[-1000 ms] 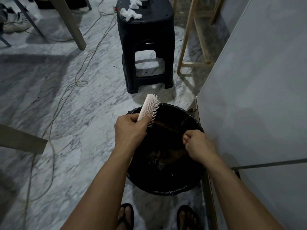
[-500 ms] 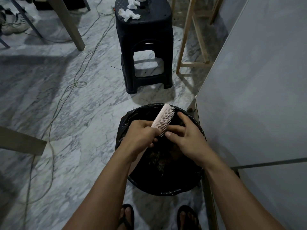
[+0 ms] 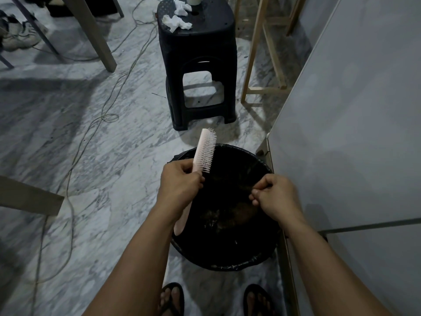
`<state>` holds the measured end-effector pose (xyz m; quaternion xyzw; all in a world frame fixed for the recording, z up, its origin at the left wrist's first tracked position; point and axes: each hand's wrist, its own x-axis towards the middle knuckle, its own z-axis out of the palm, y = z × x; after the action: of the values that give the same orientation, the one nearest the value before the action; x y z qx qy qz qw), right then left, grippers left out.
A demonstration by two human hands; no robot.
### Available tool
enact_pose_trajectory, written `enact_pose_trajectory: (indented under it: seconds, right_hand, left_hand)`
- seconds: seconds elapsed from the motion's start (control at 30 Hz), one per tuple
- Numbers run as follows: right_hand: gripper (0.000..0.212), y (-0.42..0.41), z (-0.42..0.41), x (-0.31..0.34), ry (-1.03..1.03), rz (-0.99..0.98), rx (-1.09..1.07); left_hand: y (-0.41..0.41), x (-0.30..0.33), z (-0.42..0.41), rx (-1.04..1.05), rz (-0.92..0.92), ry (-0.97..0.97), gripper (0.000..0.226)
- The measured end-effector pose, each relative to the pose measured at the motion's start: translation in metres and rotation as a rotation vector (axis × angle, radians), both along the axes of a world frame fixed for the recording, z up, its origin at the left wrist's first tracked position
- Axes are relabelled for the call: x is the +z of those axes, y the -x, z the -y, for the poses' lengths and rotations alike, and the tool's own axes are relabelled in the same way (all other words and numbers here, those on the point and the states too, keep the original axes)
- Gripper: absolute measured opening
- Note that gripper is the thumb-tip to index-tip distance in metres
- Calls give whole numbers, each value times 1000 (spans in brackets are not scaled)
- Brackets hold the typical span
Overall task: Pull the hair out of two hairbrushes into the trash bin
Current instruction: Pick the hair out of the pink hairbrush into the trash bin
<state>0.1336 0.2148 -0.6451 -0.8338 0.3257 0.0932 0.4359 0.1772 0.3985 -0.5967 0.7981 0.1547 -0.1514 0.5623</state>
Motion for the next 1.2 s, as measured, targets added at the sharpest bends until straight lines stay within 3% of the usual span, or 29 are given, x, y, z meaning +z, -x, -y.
enact_pose_trajectory:
  seconds: [0.17,0.33,0.43,0.57,0.63,0.73,0.83,0.93,1.07,1.2]
  right_hand:
    - [14,3,5,6,335,-119,42]
    - [19,10,14,2,444,-196,93]
    - [15,6,10,4,385,-146,99]
    - [23,1,5,3,55,-66,199]
    - [17,1,5,4,80,-89,290]
    - [54,0,2,6,129,-95,390]
    - [74,-3,-9,16,-185,148,347]
    - [78,-1,-23,23,-500,230,296]
    - [70,-1,-29,21,-413,282,233]
    - [47,-3,-23,19,-267,249,136]
  left_hand:
    - [-2,4,-2,107,16,106,34]
    - [-5,4,-11,200,84,129,22]
    - [-4,2,-13,178,91,148,17]
    - [-1,1,-14,62,57,163,20]
    - [0,-1,-14,31,48,170,22]
    - [0,-1,-14,15,49,169,22]
    - [2,1,-8,-38,31,181,20]
    - [5,2,-2,-109,34,192,20]
    - [7,2,3,-163,41,190,19]
    - [6,2,4,-141,50,153,19]
